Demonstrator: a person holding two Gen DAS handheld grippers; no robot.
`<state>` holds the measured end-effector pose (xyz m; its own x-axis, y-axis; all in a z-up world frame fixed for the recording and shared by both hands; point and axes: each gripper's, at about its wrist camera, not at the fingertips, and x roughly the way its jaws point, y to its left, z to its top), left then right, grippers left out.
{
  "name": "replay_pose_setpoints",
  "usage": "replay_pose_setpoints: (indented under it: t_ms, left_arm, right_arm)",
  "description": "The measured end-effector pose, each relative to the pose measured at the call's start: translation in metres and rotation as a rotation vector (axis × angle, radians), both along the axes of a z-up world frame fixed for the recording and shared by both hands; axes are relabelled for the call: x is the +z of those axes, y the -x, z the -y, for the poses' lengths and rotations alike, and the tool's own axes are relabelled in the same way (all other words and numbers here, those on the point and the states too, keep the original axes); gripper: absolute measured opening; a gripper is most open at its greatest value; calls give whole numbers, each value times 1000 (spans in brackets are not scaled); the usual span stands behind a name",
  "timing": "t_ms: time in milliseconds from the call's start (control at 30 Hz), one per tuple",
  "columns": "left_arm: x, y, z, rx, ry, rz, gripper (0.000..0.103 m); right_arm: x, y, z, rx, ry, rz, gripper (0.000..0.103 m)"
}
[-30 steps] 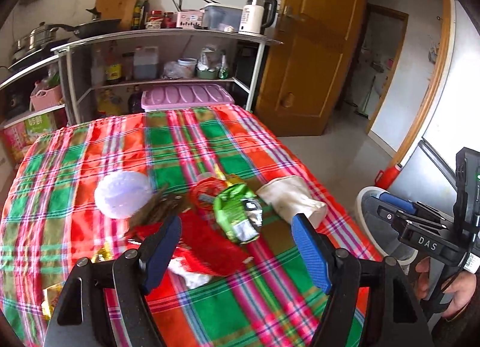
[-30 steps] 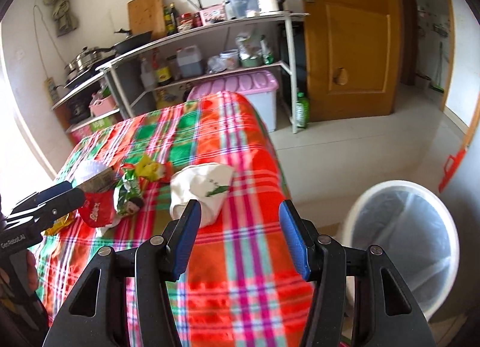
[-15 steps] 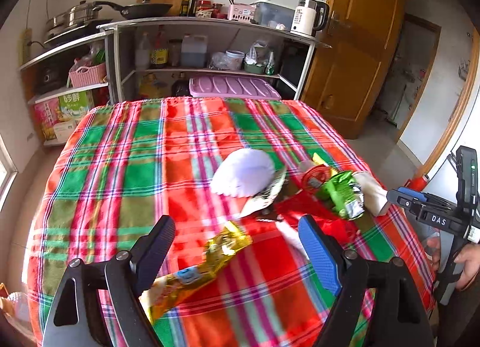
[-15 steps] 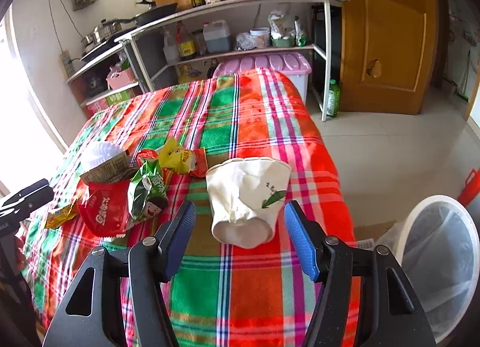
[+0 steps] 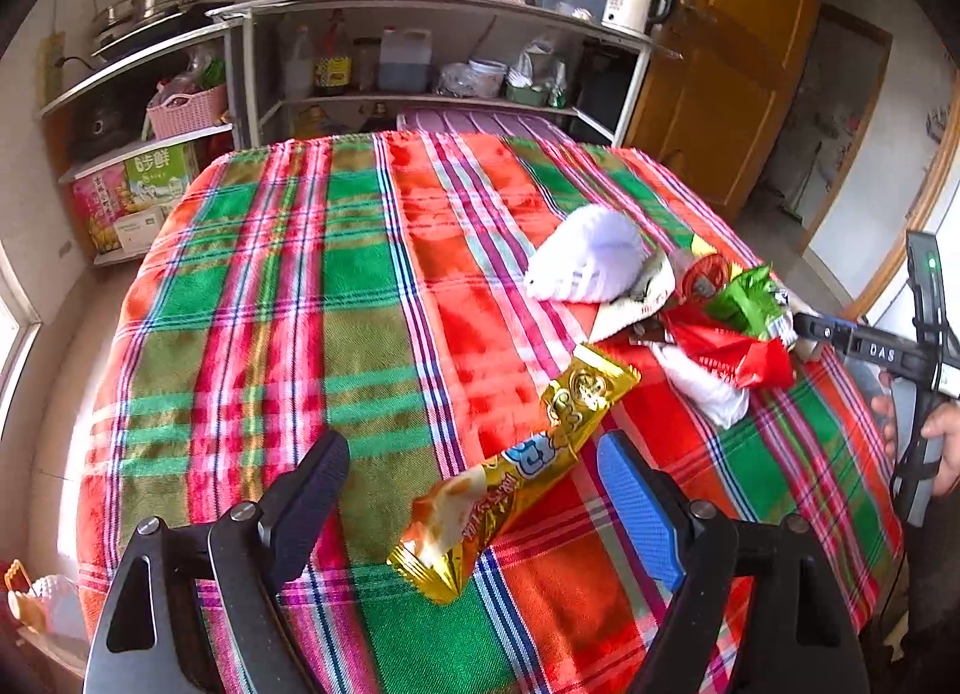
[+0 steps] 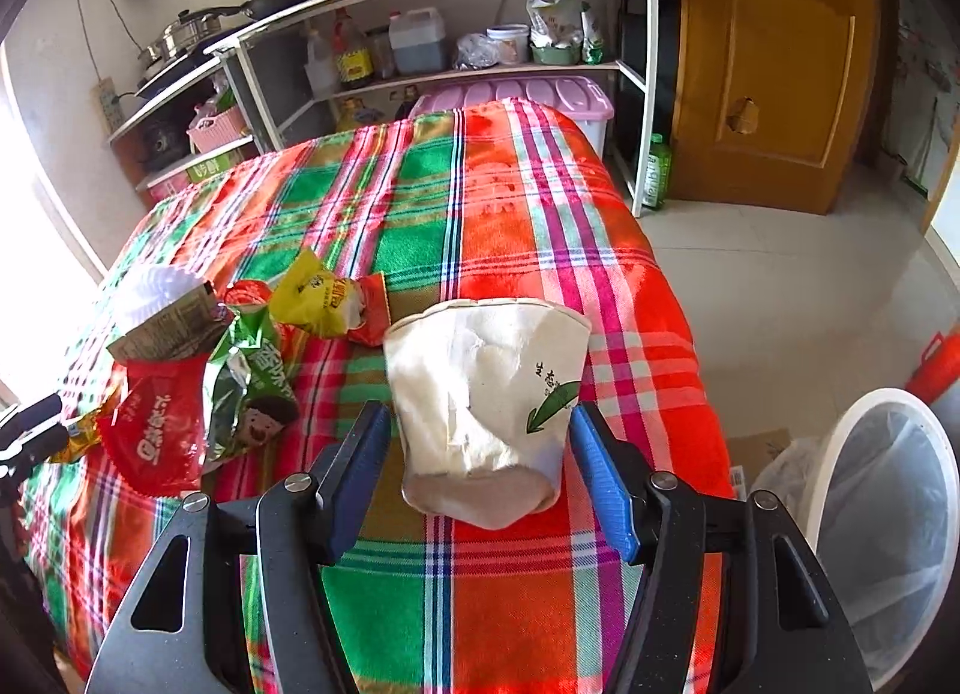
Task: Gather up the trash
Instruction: 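Grasp the gold snack wrapper with the left tool while the right tool grasps the white paper cup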
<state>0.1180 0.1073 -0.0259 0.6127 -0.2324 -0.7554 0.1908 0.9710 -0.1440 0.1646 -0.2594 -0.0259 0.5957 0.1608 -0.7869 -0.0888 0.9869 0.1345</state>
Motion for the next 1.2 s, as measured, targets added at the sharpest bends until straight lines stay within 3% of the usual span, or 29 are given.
replay_pose_setpoints:
  t_ms: [167,367,567,967,1000,1200]
  left_arm:
    - [-7,-5,14,-21,-54,-12,85]
    - [-15,-9,20,-36,-65,-29,85]
    - [-17,-10,25,-54,-84,-32,62]
    - [-17,-7,36,-80,-106,-22,33]
    - [-16,-6,37,-75,-110,-19,24]
    - [-15,-5,34,-75,-107,-14,19]
  right_arm:
    - [-4,-4,-3,0,16,-7,63]
    - [-6,-6,-4,-5,23,-8,63]
    - [-5,-5,-4,-13,15,-5,63]
    - [-6,1,-2,-12,3,3,59]
    - [-6,0,-1,-11,2,3,59]
    - [-5,2,-1,-7,0,6,54]
